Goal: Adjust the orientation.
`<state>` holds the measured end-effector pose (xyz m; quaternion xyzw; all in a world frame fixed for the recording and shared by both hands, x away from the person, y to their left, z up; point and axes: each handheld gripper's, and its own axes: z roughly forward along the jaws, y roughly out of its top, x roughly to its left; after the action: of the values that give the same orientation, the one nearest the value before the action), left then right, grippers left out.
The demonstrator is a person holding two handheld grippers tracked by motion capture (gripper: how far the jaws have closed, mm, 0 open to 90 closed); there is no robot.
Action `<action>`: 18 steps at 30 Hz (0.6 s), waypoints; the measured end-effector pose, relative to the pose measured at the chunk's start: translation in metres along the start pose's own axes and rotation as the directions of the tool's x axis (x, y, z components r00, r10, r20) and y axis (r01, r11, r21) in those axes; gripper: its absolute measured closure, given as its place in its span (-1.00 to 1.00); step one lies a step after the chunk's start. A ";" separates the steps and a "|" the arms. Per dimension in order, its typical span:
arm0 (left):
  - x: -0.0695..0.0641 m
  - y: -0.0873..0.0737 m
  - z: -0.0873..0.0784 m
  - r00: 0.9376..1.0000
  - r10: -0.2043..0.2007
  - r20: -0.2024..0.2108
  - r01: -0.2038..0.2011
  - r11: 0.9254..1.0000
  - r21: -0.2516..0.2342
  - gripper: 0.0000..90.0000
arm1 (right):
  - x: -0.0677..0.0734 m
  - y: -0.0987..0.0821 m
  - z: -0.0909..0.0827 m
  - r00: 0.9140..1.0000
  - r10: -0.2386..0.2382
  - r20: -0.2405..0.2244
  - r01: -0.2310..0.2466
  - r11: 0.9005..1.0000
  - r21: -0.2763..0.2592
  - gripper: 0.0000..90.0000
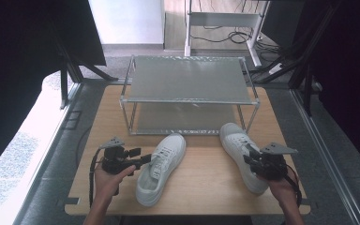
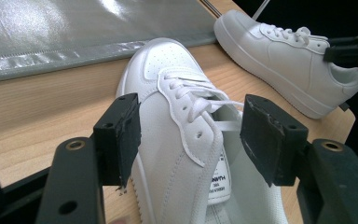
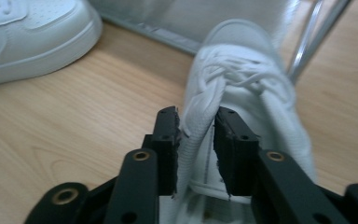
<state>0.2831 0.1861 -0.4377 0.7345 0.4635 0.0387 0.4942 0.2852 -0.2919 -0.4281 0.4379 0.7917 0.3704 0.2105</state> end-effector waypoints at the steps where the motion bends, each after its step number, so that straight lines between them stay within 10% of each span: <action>1: 0.000 0.000 0.000 1.000 0.000 0.001 0.000 1.000 -0.001 -0.16 | 0.002 0.000 0.002 1.000 0.000 -0.016 0.000 1.000 0.002 0.69; 10: 0.002 0.000 -0.002 1.000 -0.005 -0.003 0.005 1.000 -0.004 -0.16 | 0.009 0.000 0.002 0.994 0.029 -0.106 -0.028 1.000 0.011 0.87; 18: 0.003 0.001 -0.005 1.000 -0.004 -0.005 0.004 1.000 -0.011 -0.16 | 0.043 0.008 0.001 0.972 -0.025 -0.235 0.038 0.998 0.051 0.84</action>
<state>0.2823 0.1916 -0.4354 0.7306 0.4661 0.0420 0.4972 0.2669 -0.2521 -0.4229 0.3841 0.8278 0.3940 0.1093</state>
